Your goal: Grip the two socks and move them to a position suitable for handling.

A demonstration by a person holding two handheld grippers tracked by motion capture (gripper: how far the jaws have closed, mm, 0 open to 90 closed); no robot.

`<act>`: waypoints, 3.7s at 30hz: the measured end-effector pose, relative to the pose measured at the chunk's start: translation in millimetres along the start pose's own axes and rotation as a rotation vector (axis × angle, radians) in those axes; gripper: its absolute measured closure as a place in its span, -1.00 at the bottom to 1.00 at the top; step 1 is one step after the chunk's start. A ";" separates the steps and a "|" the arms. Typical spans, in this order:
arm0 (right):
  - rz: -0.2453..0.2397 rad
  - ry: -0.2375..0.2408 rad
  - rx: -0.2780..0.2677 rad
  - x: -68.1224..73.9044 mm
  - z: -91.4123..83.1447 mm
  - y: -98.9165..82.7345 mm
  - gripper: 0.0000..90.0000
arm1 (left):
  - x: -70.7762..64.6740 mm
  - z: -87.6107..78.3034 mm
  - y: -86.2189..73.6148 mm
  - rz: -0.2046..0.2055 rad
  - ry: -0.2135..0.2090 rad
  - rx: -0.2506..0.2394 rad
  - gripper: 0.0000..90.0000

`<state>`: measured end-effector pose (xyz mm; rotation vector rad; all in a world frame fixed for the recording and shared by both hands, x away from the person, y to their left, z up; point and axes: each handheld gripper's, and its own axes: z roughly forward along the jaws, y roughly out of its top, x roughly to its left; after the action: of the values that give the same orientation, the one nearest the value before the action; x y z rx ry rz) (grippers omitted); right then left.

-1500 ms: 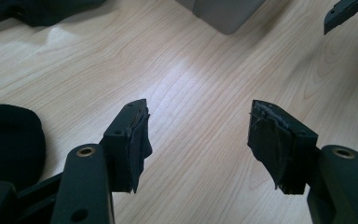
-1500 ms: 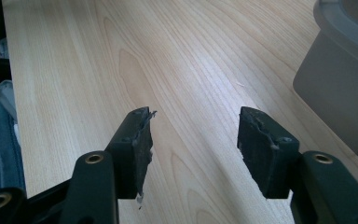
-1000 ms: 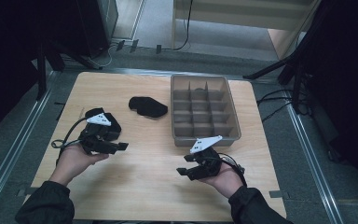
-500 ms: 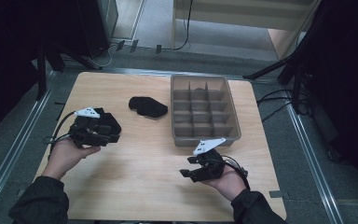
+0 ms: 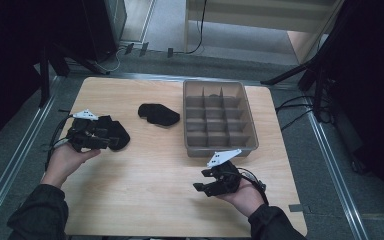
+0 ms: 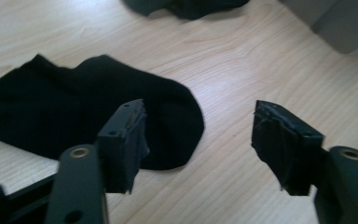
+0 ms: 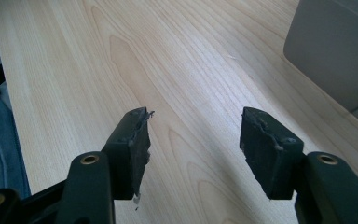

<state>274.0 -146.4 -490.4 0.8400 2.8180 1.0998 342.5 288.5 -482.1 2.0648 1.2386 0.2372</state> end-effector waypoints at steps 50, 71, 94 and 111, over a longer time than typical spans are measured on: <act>-0.033 -0.011 0.043 2.2 5.0 -1.7 -0.08 | 34.5 48.8 -4.2 -0.067 0.148 0.093 0.87; -0.041 -0.005 0.023 0.9 0.6 0.3 -0.06 | -22.8 -22.8 0.7 -0.205 0.140 0.000 0.89; -0.110 0.046 0.043 7.1 17.5 18.6 -0.06 | -71.2 -46.6 -61.8 -0.237 0.095 0.075 0.86; -0.116 0.052 0.048 7.3 19.6 20.4 -0.06 | -70.4 -31.4 -65.2 -0.177 0.096 0.101 0.19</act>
<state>281.3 -118.1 -491.0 0.6500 2.9036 1.0575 244.7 264.1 -488.1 2.0337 1.5106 0.1972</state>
